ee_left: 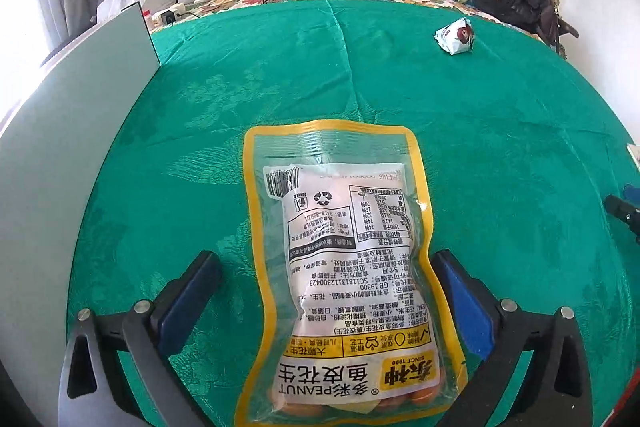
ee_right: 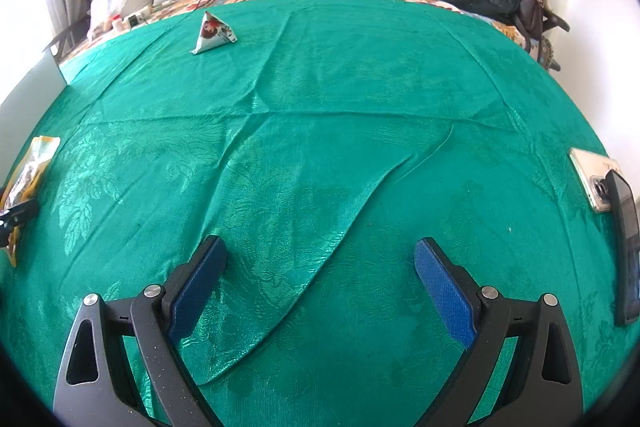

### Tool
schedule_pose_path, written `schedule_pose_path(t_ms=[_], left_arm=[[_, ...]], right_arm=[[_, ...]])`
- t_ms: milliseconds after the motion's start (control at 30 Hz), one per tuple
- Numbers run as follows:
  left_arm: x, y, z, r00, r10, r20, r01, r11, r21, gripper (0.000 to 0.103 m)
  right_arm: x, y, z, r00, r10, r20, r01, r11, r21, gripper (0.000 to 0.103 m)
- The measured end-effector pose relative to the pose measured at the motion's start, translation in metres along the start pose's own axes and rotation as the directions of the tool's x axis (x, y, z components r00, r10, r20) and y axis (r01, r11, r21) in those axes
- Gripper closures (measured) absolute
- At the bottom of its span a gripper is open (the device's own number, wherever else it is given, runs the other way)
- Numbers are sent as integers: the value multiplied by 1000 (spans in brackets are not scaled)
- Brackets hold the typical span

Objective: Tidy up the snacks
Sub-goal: 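Close the right tool on the small white triangular snack pack, then open the right tool, leaving the triangular pack on the cloth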

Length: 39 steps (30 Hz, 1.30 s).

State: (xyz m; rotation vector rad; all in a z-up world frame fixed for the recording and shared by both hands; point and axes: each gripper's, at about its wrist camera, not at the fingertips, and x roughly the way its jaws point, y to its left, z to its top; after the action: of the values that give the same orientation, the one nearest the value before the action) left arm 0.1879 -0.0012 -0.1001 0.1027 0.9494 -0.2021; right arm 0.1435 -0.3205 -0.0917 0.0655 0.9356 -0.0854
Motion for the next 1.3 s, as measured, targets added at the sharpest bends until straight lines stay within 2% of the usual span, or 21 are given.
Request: schedule_pose_path(t_ms=[200,300,433,567,700,833,867,900,933,1000,1133,1300], left_arm=[[0,2,5,1000,7,7,-7,1000,-11,0],[0,2,5,1000,4,7,-4,1000,-13,0],[0,3,6,1000,6,7,-6,1000,-12,0],[0,2,6,1000,5,7,-5,1000,-13,0],[0,2,7,1000,5,7,-5,1000,-14,0],[0,2,7,1000,5,7,-5,1000,-14,0],[0,2,7,1000,6,7,-5,1000,-14,0],[0,2,7,1000,6,7,-6,1000,-14,0],[0,2,6,1000,6,7,-6,1000,-13,0],[0,2,7,1000,6,8,-6,1000,-13,0],[0,2,6,1000,7,8,-7,1000,-13,0],[0,1,7,1000,9,7,-9,1000,-13,0]], right_arm=[[-2,0,-1,1000,-2,1,2,1000,2,6],[0,12,7,998,67,-1,-67,996,-53,7],[20,48,57,989,145,10,-139,966,-217,8],[64,70,125,974,224,16,-217,958,-188,8],[107,93,177,979,204,16,-197,962,-189,9],[137,117,205,991,134,-3,-130,960,-248,10],[143,119,207,992,126,-16,-126,959,-254,17],[147,120,208,990,135,-36,-140,957,-256,35],[150,118,208,988,143,-58,-153,956,-249,63],[139,111,204,982,183,-47,-189,958,-217,65],[96,102,182,969,246,-25,-246,943,-226,65],[24,91,114,956,288,-62,-294,922,-251,65]])
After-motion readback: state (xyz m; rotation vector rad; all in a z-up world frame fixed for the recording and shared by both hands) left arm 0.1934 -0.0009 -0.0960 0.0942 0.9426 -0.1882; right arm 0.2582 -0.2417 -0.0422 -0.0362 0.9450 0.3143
